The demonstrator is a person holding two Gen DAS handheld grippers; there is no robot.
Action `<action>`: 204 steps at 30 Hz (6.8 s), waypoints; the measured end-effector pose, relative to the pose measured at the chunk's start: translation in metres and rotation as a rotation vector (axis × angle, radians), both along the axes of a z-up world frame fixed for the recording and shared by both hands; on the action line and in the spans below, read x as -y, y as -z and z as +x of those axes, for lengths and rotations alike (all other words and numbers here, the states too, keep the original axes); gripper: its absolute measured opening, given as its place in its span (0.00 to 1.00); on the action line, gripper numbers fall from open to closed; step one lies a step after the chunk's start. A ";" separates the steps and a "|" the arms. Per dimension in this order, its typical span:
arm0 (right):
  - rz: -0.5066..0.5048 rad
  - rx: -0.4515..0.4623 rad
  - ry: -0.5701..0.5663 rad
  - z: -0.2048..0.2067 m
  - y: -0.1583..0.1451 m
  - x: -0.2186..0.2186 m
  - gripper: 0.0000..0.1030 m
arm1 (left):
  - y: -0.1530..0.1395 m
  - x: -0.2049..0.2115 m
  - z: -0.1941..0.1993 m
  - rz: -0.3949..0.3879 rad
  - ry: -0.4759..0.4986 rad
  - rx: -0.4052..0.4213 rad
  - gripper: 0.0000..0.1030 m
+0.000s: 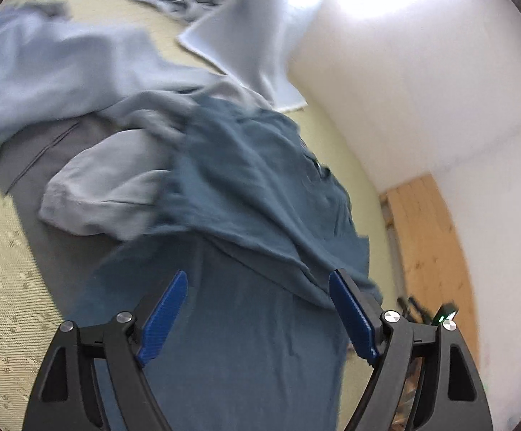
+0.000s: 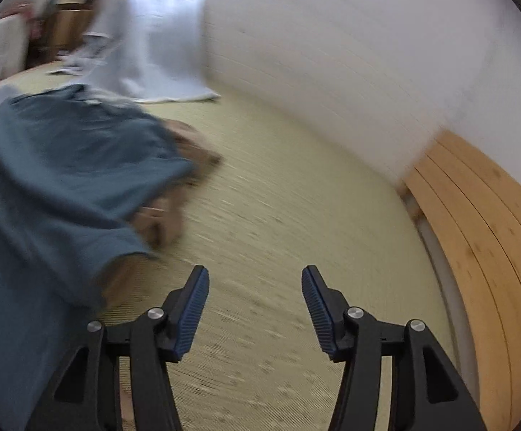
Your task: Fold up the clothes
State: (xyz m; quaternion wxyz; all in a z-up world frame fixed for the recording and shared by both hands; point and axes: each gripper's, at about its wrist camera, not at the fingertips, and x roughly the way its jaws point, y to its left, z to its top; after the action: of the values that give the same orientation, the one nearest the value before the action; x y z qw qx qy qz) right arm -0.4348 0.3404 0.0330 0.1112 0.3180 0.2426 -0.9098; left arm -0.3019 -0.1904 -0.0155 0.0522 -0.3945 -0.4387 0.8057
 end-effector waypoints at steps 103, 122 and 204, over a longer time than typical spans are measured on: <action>-0.118 0.469 -0.358 -0.093 0.014 0.509 0.07 | 0.156 0.047 -0.035 0.517 -0.364 0.081 0.04; -0.304 0.660 -0.051 -0.151 0.050 0.496 0.19 | 0.149 0.063 -0.028 0.557 -0.353 0.091 0.04; -0.443 0.506 0.307 -0.067 0.050 0.041 0.69 | 0.072 0.051 0.007 0.222 -0.281 -0.034 0.79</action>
State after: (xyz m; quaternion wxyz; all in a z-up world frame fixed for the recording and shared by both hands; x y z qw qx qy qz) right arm -0.5014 0.2992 -0.0167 0.0960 0.5340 -0.0457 -0.8388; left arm -0.2951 -0.2414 -0.0871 -0.0102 -0.3075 -0.5748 0.7583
